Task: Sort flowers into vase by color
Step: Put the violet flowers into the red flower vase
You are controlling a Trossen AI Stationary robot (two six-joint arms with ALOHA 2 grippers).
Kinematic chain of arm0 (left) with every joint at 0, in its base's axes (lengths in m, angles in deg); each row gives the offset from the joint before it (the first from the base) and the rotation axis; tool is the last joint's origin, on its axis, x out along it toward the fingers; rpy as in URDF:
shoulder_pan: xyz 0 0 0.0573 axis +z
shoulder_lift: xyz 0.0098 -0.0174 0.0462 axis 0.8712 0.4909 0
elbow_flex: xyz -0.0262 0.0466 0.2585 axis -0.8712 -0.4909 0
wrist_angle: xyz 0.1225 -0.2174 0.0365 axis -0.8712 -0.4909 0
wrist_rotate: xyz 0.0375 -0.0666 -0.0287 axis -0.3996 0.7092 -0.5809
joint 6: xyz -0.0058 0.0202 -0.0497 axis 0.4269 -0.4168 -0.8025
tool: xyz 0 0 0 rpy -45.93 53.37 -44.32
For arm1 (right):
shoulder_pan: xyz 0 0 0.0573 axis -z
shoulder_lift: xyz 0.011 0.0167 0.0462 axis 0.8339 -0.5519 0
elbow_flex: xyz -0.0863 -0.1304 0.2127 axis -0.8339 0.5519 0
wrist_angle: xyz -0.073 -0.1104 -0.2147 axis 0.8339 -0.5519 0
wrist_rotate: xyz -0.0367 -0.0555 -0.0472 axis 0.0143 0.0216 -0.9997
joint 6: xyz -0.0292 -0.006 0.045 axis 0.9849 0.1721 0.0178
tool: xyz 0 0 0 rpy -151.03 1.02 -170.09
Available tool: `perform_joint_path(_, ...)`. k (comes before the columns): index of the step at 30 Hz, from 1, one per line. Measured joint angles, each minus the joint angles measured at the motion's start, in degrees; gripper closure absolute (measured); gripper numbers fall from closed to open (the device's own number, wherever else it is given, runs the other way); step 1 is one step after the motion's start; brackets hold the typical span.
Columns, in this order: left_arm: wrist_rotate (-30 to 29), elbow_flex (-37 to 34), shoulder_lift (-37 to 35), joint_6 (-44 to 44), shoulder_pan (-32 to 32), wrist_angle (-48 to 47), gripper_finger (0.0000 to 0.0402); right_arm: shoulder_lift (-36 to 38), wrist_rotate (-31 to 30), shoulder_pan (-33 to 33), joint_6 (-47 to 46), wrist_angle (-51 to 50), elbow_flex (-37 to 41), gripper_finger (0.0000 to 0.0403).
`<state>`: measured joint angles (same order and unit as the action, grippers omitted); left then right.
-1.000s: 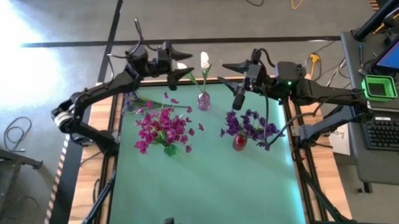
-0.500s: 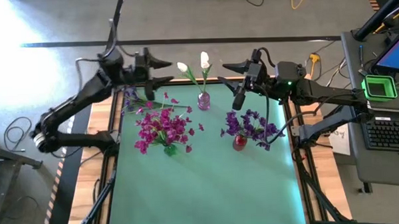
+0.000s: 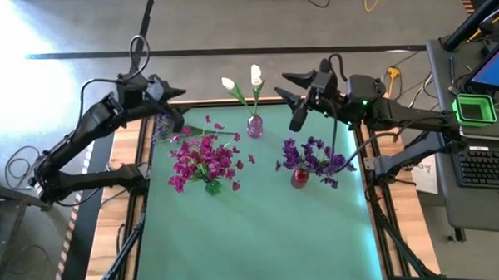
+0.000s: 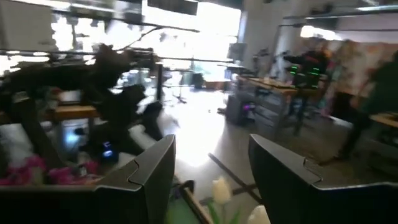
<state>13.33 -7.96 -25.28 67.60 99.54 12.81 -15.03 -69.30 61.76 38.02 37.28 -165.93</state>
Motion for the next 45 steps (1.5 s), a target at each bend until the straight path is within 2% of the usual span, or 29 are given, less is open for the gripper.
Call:
perform_joint_path(3,-1.34,0.00,-0.62,0.71,0.03,-1.70,0.0154,-0.90,-1.94,0.02,-0.81,-2.91,-2.33,0.0209)
perform_joint_path(7,-5.65,0.00,0.07,7.48,0.07,-5.53,0.0154,-3.02,-1.88,0.01,-2.57,-8.97,-7.18,0.0209)
perform_joint_path(11,-5.77,0.00,3.04,14.28,0.23,-10.55,0.0154,-5.47,-1.86,0.01,-3.04,-15.38,-12.67,0.0209)
perform_joint_path(17,-5.77,0.00,8.86,19.49,2.60,-11.52,0.0154,-8.79,-1.51,0.02,-3.69,-21.19,-17.20,0.0209)
perform_joint_path(31,-6.24,0.00,14.05,28.51,12.34,-12.80,0.0155,-10.80,-1.31,0.00,-3.93,-24.38,-18.62,0.0209)
perform_joint_path(37,-10.34,0.00,18.43,30.29,16.17,-12.54,0.0155,-10.75,-1.31,-0.11,-3.93,-24.44,-18.60,0.0209)
perform_joint_path(45,-6.80,0.00,22.78,30.94,20.32,-12.05,0.0155,-10.73,-1.23,-0.13,-4.36,-25.93,-18.58,0.0209)
